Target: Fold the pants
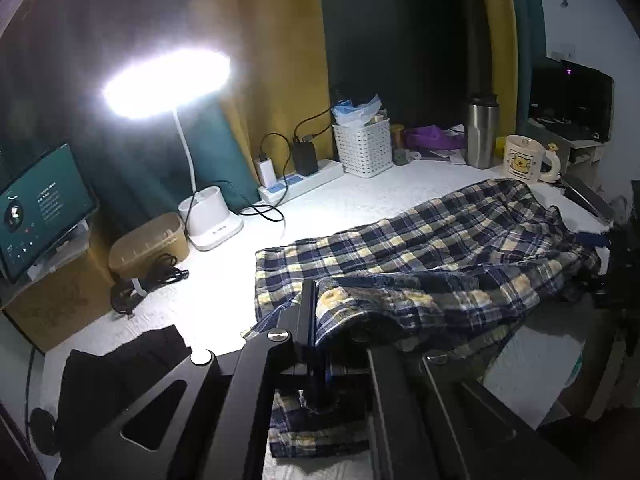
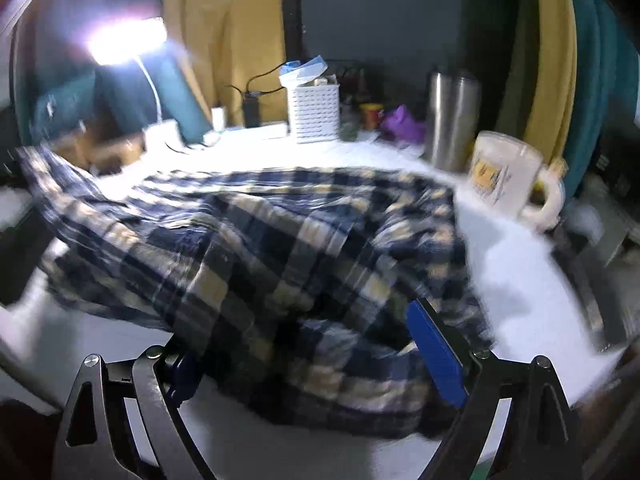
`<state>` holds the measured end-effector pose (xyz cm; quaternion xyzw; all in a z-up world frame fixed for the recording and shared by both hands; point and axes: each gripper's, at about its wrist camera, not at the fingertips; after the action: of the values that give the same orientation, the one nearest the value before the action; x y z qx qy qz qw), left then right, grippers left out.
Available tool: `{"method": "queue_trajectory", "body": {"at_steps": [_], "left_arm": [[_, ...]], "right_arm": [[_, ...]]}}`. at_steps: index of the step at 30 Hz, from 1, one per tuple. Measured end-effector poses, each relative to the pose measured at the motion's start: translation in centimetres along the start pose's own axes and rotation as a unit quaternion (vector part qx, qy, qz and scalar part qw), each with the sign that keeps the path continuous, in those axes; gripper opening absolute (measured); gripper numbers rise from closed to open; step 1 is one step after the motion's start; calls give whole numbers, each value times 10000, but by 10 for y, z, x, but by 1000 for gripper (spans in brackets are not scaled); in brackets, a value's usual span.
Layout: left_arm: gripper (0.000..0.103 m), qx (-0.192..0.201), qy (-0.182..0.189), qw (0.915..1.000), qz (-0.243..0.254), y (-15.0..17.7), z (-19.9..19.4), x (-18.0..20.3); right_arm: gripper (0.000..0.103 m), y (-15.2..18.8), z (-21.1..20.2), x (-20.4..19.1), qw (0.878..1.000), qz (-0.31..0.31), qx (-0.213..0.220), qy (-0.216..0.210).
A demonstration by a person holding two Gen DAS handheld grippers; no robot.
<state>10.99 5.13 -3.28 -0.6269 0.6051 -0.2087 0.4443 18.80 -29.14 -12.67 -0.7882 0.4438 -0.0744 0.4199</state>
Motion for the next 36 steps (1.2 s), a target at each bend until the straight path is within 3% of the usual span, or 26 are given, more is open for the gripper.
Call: {"method": "queue_trajectory", "body": {"at_steps": [2,11,16,21,27,28,29,31,32,36], "left_arm": [[2,-14,-36,10000,-11,-2,3,-3],[2,86,-187,9998,83,-15,-3,-11],[2,132,-232,9995,190,-22,-10,-14],[2,208,-244,9991,268,-30,-23,-18],[2,290,-333,9984,344,-34,-35,-20],[2,291,-343,9984,342,-34,-36,-20],[2,285,-339,9984,339,-33,-37,-20],[2,275,-314,9984,369,-32,-39,-18],[2,267,-260,9985,402,-31,-40,-15],[2,326,-231,9978,522,-28,-47,-4]], "right_arm": [[98,2,-5,-7,9998,-195,-29,24],[100,22,-5,-54,9945,-974,-365,108],[100,32,19,-69,9869,-1362,-441,750],[100,39,41,-87,9760,-1882,-365,1034],[99,32,38,-62,9696,-1828,-195,1616],[88,31,33,-50,9716,-1703,-198,1628],[66,32,31,-42,9725,-1622,-254,1652],[44,31,24,-26,9781,-1418,-349,1481],[37,28,16,-19,9820,-1305,-277,1335],[34,15,-8,-7,9850,-1136,-71,1294]]}}
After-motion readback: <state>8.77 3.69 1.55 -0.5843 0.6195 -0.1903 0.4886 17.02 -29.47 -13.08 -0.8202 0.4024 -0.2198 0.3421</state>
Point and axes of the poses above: each gripper's, at about its wrist camera, not at the fingertips, and z roughly the way its jaws point, x to its right, y to its underside, and after that the axes turned 12 degrees about -y, right-handed
